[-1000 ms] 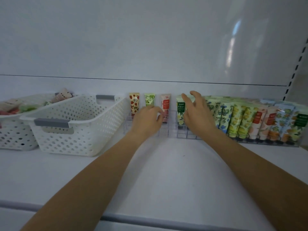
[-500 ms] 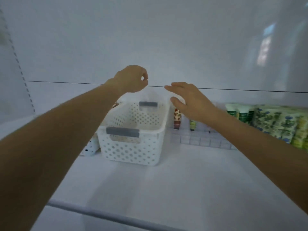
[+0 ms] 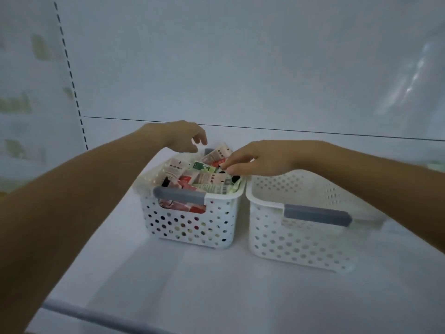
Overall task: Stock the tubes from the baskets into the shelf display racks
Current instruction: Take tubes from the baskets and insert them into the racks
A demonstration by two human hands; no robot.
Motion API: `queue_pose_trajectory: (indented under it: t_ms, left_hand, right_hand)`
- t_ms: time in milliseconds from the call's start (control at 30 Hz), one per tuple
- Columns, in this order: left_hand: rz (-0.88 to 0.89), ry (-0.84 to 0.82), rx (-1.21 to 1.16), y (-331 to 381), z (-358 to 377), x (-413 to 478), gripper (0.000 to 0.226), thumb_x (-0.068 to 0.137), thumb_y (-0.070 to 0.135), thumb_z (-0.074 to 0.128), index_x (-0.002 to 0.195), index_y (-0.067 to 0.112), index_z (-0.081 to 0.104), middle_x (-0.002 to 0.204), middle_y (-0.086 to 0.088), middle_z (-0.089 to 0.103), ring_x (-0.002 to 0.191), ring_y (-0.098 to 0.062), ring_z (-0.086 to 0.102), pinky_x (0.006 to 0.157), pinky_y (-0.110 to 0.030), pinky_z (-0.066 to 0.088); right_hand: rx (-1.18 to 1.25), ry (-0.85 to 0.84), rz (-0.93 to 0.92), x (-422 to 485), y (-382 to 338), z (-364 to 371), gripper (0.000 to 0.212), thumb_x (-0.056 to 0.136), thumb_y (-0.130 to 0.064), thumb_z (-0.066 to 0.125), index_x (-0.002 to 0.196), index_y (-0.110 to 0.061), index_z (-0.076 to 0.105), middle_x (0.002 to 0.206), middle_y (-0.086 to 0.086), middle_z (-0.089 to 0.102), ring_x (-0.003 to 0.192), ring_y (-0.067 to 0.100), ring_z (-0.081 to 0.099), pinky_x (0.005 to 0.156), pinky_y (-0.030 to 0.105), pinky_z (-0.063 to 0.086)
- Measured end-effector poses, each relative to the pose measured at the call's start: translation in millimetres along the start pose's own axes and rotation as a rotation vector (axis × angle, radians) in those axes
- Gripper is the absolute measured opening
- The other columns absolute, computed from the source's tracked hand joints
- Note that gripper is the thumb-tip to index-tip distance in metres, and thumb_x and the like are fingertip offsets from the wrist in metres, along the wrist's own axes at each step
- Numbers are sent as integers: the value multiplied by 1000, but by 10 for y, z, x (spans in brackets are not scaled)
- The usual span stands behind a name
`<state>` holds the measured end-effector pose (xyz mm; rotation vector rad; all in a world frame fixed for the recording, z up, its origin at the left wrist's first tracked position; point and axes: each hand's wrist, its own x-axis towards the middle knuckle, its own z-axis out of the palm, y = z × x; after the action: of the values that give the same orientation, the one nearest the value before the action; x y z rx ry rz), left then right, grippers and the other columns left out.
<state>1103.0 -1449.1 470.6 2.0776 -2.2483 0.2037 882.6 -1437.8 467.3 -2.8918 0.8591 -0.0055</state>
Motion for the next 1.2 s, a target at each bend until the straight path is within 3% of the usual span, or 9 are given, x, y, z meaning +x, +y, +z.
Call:
queue_pose_trajectory:
  t_ms: [200, 367, 467, 700, 833, 933, 1000, 1100, 1200]
  left_hand:
    - [161, -137, -183, -49, 173, 303, 18, 86, 12, 60, 91, 29, 57, 119, 0, 61, 108, -15, 57, 98, -40, 45]
    - [171, -181, -240, -82, 244, 380, 32, 89, 15, 59, 117, 30, 58, 124, -1, 54, 110, -18, 53, 102, -42, 41]
    - [175, -219, -284, -102, 269, 396, 33, 90, 13, 55, 116, 33, 58, 123, 2, 53, 110, -17, 52, 102, -43, 40]
    - [189, -240, -331, -108, 294, 413, 30, 90, 13, 54, 106, 37, 62, 119, 6, 56, 106, -15, 53, 102, -41, 41]
    - [166, -143, -349, -133, 281, 407, 29, 85, 16, 63, 110, 30, 63, 113, 6, 59, 107, -17, 55, 102, -41, 41]
    - [167, -47, -364, -144, 279, 406, 27, 85, 14, 64, 110, 25, 63, 112, 3, 60, 104, -17, 57, 100, -39, 42]
    - [157, 71, -419, -147, 265, 406, 23, 85, 17, 65, 108, 22, 63, 112, 1, 61, 100, -15, 57, 98, -36, 43]
    - [133, 269, -494, -132, 224, 395, 23, 82, 18, 68, 104, 21, 63, 102, 3, 59, 92, -13, 56, 89, -29, 43]
    - [126, 365, -610, -91, 135, 358, 16, 82, 17, 68, 97, 20, 62, 92, 3, 58, 90, -16, 56, 82, -30, 48]
  right_hand:
    - [73, -155, 106, 82, -31, -97, 38, 82, -58, 52, 111, -38, 64, 119, -21, 57, 110, 0, 50, 86, 19, 34]
    - [116, -382, 154, 109, -129, -233, 47, 60, -68, 56, 98, -42, 69, 99, -33, 64, 94, -16, 55, 80, 14, 32]
    - [108, -487, 164, 127, -172, -281, 43, 64, -60, 59, 97, -35, 72, 93, -33, 66, 85, -22, 55, 75, 11, 31]
    - [106, -593, 203, 192, -183, -352, 21, 82, -39, 61, 99, -29, 70, 89, -33, 66, 86, -20, 57, 83, 8, 34]
    - [288, -287, 143, 174, -101, -475, 14, 86, -13, 59, 93, -23, 68, 86, -21, 70, 85, -9, 62, 80, 13, 46]
    - [544, 24, 155, 102, 91, -596, 14, 88, -11, 57, 95, -18, 67, 92, -8, 72, 94, 8, 67, 85, 26, 53]
    - [787, 192, 175, 55, 208, -597, 14, 90, -8, 54, 96, -14, 65, 89, 1, 73, 90, 16, 70, 78, 29, 57]
    - [1118, 414, 202, 18, 327, -517, 12, 90, -4, 51, 94, -11, 61, 80, 5, 71, 79, 20, 72, 66, 29, 58]
    - [1246, 515, 230, -18, 422, -443, 6, 90, -9, 54, 87, -11, 59, 78, 4, 69, 71, 16, 71, 63, 26, 58]
